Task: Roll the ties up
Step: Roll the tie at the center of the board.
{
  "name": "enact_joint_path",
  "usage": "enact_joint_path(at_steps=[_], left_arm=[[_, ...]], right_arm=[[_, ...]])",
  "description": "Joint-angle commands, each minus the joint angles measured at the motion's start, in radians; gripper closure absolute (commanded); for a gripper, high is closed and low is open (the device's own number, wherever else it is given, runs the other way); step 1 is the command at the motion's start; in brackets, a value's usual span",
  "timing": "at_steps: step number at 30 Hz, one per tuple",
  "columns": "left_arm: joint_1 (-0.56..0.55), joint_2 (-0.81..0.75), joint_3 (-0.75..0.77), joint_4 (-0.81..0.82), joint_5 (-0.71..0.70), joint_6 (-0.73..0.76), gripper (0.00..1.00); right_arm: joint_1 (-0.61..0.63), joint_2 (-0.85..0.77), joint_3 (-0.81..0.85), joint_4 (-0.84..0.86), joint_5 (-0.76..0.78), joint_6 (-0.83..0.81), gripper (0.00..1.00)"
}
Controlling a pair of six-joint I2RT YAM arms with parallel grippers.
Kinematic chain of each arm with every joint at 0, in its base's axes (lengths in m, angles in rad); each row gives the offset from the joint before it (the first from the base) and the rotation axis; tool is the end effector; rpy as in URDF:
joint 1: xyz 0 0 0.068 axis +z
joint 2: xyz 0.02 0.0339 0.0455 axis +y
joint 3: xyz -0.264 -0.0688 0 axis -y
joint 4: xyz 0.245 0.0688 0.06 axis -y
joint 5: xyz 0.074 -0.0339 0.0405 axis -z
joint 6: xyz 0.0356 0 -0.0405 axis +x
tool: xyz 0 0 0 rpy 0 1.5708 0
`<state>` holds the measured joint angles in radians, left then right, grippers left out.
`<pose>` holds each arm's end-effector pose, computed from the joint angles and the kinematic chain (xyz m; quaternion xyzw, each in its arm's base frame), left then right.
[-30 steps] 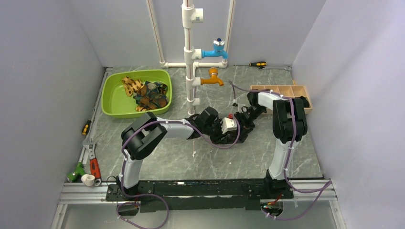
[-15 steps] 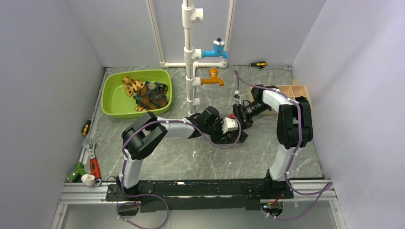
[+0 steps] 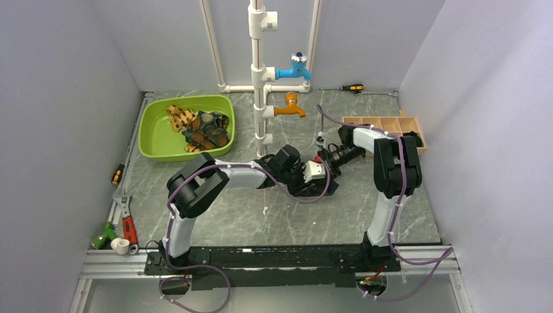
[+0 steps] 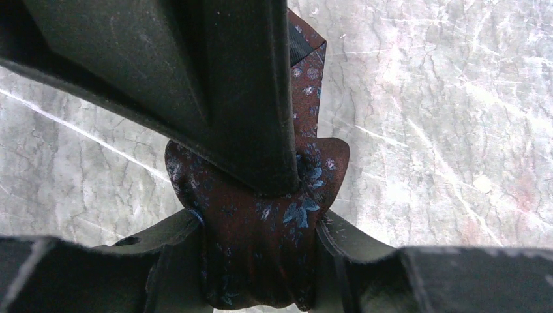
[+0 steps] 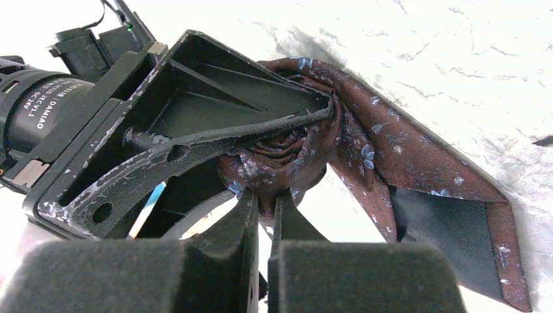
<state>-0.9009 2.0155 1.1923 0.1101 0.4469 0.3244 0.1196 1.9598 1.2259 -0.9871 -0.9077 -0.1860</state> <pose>0.2514 -0.3422 0.1435 0.5854 0.6726 -0.3085 0.3315 0.3222 0.0670 0.1434 0.1039 -0.8908 -0.4392 0.0529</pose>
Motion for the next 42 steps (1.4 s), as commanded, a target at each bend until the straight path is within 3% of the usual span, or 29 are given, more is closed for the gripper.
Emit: enact_joint_path(at_steps=[1, 6, 10, 23, 33, 42], left_arm=[[0.007, 0.079, -0.011, -0.155, -0.039, 0.028, 0.62], [0.012, 0.045, -0.048, -0.01, 0.04, 0.075, 0.43], [0.015, 0.035, -0.051, 0.091, 0.117, 0.109, 0.35], [0.022, 0.101, 0.008, 0.288, 0.242, 0.062, 0.34], [0.008, 0.155, 0.085, 0.304, 0.272, -0.075, 0.35], [0.008, 0.176, 0.087, 0.325, 0.283, -0.07, 0.39]], right_arm=[[-0.006, 0.027, -0.016, 0.05, 0.072, -0.015, 1.0], [-0.031, 0.047, -0.021, 0.048, 0.128, -0.02, 1.0], [-0.062, 0.078, -0.003, 0.029, 0.165, -0.024, 1.0], [-0.099, 0.137, 0.059, 0.013, 0.303, -0.035, 1.0], [-0.099, 0.116, 0.022, 0.077, 0.468, -0.023, 1.0], [-0.098, 0.105, 0.013, 0.113, 0.572, 0.001, 1.0]])
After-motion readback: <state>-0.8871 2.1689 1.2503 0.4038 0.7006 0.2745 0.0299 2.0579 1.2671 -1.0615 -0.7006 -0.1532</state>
